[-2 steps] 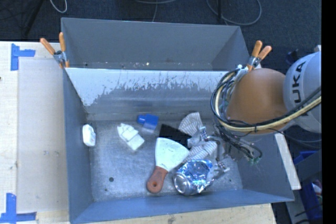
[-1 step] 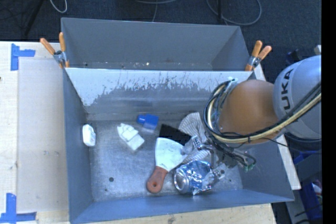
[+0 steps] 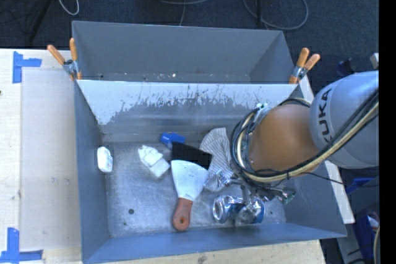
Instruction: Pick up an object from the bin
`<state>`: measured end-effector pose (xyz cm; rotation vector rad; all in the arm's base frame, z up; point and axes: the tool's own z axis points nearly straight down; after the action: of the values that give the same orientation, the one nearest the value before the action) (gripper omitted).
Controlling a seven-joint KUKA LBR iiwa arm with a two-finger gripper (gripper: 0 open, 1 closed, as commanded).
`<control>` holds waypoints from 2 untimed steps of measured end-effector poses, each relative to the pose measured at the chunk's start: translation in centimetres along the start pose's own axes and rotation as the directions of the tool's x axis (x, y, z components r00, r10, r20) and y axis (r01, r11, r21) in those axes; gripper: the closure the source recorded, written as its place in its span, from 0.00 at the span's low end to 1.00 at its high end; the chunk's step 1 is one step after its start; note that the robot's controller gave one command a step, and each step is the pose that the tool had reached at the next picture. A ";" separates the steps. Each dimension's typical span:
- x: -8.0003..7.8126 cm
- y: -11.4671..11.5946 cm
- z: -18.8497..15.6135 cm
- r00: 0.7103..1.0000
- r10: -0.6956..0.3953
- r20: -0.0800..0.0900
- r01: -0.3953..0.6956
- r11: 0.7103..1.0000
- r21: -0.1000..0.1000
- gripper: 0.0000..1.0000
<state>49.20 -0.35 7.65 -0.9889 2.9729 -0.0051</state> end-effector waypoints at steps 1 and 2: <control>0.8 -0.6 0.1 1.000 0.012 -0.021 -0.012 1.000 -0.012 1.00; 0.8 -0.6 0.1 1.000 0.012 -0.021 -0.012 1.000 -0.012 1.00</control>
Offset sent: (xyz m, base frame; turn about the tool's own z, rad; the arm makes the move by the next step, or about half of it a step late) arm 0.0000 0.0000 0.0000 0.0000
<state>48.87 -1.32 7.50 -0.9783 3.0012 0.0020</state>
